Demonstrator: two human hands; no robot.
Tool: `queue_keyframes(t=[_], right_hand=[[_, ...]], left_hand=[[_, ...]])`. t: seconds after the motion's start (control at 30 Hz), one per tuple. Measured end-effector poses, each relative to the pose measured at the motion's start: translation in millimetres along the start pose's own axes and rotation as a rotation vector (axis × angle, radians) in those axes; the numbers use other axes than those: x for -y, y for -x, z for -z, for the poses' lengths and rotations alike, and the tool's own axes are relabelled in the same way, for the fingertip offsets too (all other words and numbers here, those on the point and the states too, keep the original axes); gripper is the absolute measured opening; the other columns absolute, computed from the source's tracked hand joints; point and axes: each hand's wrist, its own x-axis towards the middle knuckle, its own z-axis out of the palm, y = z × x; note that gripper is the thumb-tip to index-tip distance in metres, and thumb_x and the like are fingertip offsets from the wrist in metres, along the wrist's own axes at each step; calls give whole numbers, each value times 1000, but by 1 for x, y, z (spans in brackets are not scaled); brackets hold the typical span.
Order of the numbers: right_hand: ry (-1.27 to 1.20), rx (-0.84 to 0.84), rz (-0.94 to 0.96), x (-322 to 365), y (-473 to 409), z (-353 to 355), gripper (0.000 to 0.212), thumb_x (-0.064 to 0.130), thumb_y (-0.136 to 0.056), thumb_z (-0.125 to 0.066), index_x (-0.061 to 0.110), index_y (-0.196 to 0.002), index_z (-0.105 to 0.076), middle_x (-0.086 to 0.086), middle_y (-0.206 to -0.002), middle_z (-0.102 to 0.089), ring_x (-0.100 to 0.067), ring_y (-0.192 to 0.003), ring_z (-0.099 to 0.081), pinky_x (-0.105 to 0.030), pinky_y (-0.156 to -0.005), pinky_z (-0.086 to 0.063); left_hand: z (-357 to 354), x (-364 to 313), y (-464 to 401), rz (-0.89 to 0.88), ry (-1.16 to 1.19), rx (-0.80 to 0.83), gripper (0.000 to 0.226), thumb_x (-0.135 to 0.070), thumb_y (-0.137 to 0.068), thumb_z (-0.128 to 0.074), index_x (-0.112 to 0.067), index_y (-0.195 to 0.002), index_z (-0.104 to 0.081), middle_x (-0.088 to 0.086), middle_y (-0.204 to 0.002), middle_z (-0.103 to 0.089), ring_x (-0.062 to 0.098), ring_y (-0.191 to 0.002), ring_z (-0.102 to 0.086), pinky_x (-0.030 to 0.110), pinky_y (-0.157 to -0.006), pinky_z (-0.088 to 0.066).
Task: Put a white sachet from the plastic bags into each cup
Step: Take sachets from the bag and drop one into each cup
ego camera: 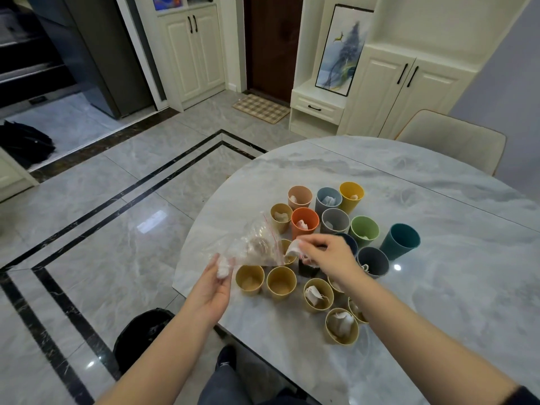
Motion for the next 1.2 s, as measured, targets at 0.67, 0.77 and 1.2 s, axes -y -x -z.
queue_keyframes(t=[0.67,0.77,1.2], right_hand=[[267,213,-235,-53,-20,-51,32,18,-94,-64,15,-127,-67,-1,-95,-73,-14,-76,-71,-23,-70,-60],[203,196,-194,-54,-18,-48,32,11,-93,-66,15,-124,-70,-2,-97,-76,-12,-80,-72,-28,-78,-62],[-50,79,138,15,-2,-25,26,3,-95,-59,23,-98,-76,13,-99,-73,-2,-95,-68,-17,-80,-55]], left_hand=[[3,-10,17,13,70,71,39,0,-99,-54,-3,-138,-56,27,-136,-59,31,-110,-67,32,-72,-65],[3,-7,13,29,79,88,41,-1,-97,-55,-2,-138,-56,25,-139,-58,29,-114,-66,33,-74,-65],[-9,6,8,54,26,126,40,2,-97,-51,-2,-136,-57,23,-136,-60,29,-122,-62,36,-84,-60]])
